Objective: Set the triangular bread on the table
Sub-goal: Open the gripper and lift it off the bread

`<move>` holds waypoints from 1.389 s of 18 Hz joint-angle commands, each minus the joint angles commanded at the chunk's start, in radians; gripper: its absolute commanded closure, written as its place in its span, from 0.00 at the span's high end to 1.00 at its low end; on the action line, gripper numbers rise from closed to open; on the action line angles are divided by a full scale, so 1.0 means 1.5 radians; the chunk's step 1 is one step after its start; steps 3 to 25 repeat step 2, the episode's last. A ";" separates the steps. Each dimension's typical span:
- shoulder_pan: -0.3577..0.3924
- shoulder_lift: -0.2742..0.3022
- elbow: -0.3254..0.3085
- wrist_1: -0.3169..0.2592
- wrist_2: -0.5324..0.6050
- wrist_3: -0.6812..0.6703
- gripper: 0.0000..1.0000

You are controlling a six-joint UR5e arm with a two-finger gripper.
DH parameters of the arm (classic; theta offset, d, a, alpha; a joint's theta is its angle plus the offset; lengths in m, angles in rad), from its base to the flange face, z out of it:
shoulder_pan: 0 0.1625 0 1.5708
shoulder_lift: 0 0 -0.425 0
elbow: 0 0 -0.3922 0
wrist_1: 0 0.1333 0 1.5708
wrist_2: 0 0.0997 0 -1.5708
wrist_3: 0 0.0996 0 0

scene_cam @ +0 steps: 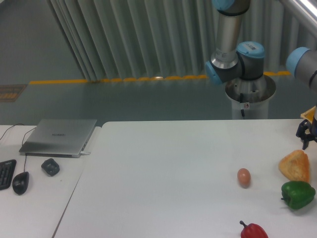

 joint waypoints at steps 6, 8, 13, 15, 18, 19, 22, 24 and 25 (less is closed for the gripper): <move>0.002 0.001 0.001 0.004 -0.001 0.000 1.00; 0.002 0.001 0.001 0.004 -0.001 0.000 1.00; 0.002 0.001 0.001 0.004 -0.001 0.000 1.00; 0.002 0.001 0.001 0.004 -0.001 0.000 1.00; 0.002 0.001 0.001 0.004 -0.001 0.000 1.00; 0.002 0.001 0.001 0.004 -0.001 0.000 1.00; 0.002 0.001 0.001 0.004 -0.001 0.000 1.00; 0.002 0.001 0.001 0.004 -0.001 0.000 1.00; 0.002 0.001 0.001 0.004 -0.001 0.000 1.00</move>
